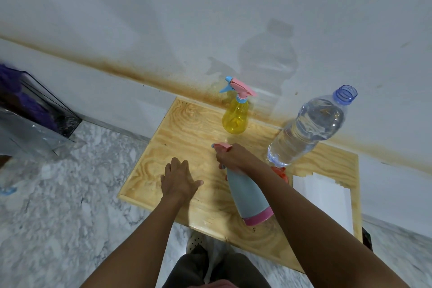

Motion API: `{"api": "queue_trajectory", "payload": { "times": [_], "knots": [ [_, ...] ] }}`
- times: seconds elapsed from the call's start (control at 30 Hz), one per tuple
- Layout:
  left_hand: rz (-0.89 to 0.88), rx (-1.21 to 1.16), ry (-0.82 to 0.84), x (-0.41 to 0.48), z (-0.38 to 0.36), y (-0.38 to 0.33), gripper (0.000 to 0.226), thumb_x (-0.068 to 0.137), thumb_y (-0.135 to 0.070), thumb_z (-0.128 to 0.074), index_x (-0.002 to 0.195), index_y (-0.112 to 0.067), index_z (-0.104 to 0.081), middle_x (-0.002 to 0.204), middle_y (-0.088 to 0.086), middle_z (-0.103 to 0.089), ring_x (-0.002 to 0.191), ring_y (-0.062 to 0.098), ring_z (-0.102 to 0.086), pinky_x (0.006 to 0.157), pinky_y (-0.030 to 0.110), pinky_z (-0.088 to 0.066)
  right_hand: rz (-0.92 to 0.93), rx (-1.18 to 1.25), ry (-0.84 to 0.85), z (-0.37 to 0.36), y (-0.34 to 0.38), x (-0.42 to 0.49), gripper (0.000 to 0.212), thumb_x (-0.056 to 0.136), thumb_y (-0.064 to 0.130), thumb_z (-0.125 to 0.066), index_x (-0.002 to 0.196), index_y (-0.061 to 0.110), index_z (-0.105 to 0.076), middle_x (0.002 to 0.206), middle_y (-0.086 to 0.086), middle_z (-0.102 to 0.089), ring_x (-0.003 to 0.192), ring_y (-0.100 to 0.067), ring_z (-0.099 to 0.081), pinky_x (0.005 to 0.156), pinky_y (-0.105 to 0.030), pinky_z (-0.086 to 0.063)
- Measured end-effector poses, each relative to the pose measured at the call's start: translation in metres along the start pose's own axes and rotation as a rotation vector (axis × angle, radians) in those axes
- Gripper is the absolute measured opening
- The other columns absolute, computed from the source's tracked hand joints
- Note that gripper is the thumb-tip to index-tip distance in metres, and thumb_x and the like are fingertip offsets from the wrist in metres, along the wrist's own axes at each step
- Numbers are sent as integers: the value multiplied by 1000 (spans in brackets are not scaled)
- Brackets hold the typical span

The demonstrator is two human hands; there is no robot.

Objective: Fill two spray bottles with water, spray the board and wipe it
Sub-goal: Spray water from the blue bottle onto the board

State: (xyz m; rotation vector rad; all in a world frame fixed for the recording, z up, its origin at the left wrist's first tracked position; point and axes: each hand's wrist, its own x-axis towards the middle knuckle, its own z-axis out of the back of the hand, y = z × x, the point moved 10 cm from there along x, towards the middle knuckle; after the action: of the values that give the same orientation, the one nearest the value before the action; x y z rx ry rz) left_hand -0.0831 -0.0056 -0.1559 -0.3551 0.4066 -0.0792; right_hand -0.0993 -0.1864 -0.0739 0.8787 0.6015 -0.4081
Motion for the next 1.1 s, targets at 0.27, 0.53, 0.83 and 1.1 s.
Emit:
{"api": "queue_trajectory", "payload": {
  "times": [0.27, 0.53, 0.83, 1.1],
  "knots": [
    [7, -11, 7, 1, -1, 1, 81, 74, -63, -72, 138, -22, -43, 148, 3, -28, 137, 26, -27, 108, 50, -36, -19, -31, -42, 2, -7, 3, 50, 78, 43, -42, 123, 37, -63, 88, 2, -74, 85, -17, -71, 89, -42, -58],
    [-4, -10, -7, -1, 2, -1, 78, 76, -61, -73, 136, -20, -45, 147, 4, -30, 136, 27, -28, 107, 48, -37, -36, -68, -30, 1, -10, 3, 53, 78, 42, -42, 128, 37, -61, 97, 0, -74, 93, -21, -69, 93, -43, -56],
    [-8, -19, -15, 0, 1, -1, 75, 73, -61, -75, 130, -20, -48, 143, 4, -33, 133, 28, -31, 104, 48, -38, -8, -2, -10, 0, -8, 0, 50, 86, 38, -40, 133, 42, -56, 81, 1, -74, 78, -15, -69, 91, -42, -58],
    [-2, -21, -14, 1, 0, 0, 76, 73, -61, -74, 131, -20, -48, 142, 4, -33, 134, 27, -31, 105, 48, -37, -39, -10, -5, -2, -12, 2, 45, 84, 37, -42, 125, 39, -60, 82, 0, -74, 79, -17, -70, 91, -44, -58]
  ]
}}
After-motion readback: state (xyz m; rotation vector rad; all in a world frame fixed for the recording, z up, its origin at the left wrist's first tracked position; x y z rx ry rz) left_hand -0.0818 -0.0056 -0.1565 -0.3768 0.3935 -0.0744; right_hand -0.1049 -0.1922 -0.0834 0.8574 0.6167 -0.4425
